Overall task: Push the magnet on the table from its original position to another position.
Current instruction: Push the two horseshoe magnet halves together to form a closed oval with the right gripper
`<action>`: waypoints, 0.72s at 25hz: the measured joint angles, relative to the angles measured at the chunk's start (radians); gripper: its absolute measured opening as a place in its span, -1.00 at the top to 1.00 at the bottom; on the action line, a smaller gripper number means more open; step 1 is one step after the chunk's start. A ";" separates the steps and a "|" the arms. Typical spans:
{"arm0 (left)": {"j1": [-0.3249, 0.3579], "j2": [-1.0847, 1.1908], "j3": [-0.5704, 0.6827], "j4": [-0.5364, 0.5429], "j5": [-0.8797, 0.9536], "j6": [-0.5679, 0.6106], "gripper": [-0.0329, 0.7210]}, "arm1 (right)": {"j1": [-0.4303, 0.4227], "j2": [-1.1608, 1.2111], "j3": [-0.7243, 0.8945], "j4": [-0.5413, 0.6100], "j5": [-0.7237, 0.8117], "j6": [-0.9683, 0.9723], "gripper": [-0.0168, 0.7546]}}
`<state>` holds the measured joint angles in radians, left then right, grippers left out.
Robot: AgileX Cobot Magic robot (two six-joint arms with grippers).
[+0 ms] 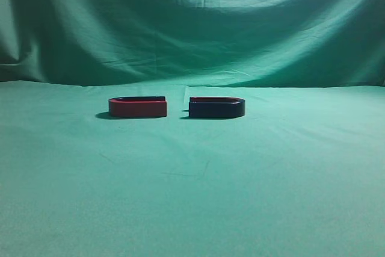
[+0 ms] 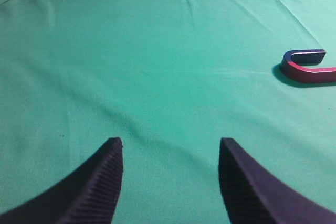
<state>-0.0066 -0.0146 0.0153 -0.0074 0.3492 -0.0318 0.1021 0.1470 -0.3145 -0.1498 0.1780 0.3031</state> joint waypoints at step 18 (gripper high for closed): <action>0.000 0.000 0.000 0.000 0.000 0.000 -0.07 | 0.000 0.775 -0.543 0.352 0.720 -0.495 0.96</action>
<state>-0.0066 -0.0146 0.0153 -0.0074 0.3492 -0.0318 0.1021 0.9216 -0.8570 0.2018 0.8980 -0.1915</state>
